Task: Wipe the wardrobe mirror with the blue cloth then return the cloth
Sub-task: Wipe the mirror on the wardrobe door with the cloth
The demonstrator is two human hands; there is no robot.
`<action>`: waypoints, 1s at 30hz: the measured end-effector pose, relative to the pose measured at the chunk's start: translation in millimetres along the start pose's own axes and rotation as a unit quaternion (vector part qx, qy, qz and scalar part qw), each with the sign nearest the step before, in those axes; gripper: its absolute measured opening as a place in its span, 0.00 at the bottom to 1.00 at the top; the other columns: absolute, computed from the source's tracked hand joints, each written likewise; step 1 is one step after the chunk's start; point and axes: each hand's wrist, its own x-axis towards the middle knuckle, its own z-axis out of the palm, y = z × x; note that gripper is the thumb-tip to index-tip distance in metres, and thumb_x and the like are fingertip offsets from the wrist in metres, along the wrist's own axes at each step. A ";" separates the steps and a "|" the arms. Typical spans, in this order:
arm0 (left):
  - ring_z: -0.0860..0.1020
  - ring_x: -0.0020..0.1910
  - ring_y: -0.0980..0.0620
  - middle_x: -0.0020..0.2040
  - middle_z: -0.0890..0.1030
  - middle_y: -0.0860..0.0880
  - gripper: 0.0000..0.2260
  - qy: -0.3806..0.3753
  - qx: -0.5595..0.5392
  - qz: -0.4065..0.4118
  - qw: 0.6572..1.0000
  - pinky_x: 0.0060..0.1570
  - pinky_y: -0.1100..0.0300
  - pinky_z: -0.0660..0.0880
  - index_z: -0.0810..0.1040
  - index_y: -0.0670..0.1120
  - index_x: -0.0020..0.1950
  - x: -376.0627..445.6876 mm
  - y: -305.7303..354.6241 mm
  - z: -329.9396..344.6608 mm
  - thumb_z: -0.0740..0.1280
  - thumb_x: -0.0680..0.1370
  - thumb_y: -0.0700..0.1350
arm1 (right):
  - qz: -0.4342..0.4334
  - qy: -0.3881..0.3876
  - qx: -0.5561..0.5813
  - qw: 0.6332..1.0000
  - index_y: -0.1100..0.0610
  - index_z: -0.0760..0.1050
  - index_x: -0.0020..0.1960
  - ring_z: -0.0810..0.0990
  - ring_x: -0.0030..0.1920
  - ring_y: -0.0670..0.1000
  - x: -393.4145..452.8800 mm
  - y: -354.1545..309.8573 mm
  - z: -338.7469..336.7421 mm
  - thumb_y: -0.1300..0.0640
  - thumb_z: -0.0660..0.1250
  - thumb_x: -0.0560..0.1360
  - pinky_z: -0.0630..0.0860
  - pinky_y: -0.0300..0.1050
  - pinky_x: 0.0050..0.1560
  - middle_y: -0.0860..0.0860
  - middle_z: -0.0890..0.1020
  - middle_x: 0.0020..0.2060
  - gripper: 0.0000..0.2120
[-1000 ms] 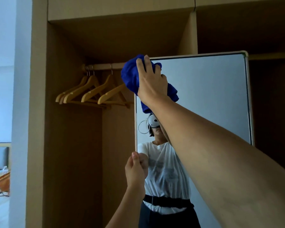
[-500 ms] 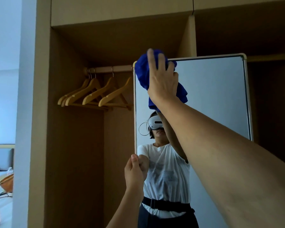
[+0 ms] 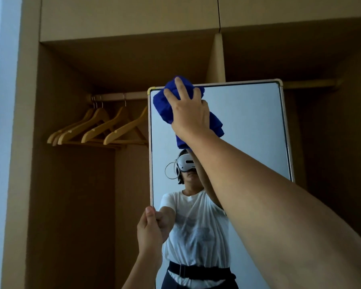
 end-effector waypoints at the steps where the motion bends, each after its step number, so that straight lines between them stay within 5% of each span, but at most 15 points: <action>1: 0.69 0.34 0.54 0.35 0.72 0.47 0.18 0.000 -0.004 0.001 1.000 0.34 0.63 0.65 0.71 0.49 0.36 -1.8 1.1 1.6 0.52 0.82 0.52 | 0.009 0.002 0.000 1.000 0.48 0.55 0.75 0.58 0.71 0.63 -0.4 4.7 -0.4 0.57 0.67 0.75 0.67 0.56 0.64 0.52 0.50 0.77 0.34; 14: 0.71 0.34 0.50 0.37 0.73 0.43 0.16 -0.003 0.011 0.009 1.000 0.40 0.53 0.69 0.71 0.46 0.38 7.6 -13.7 3.7 0.54 0.82 0.51 | 0.088 0.007 -0.009 0.996 0.49 0.54 0.76 0.60 0.70 0.62 -15.3 57.7 -12.4 0.55 0.67 0.74 0.69 0.56 0.63 0.52 0.50 0.77 0.35; 30: 0.71 0.38 0.45 0.34 0.72 0.44 0.19 0.030 0.012 0.019 0.999 0.34 0.59 0.66 0.70 0.47 0.36 10.2 -18.1 6.0 0.52 0.82 0.53 | 0.239 -0.013 -0.021 0.971 0.47 0.51 0.77 0.57 0.71 0.63 -30.8 147.3 -33.4 0.55 0.66 0.75 0.67 0.57 0.64 0.51 0.48 0.77 0.35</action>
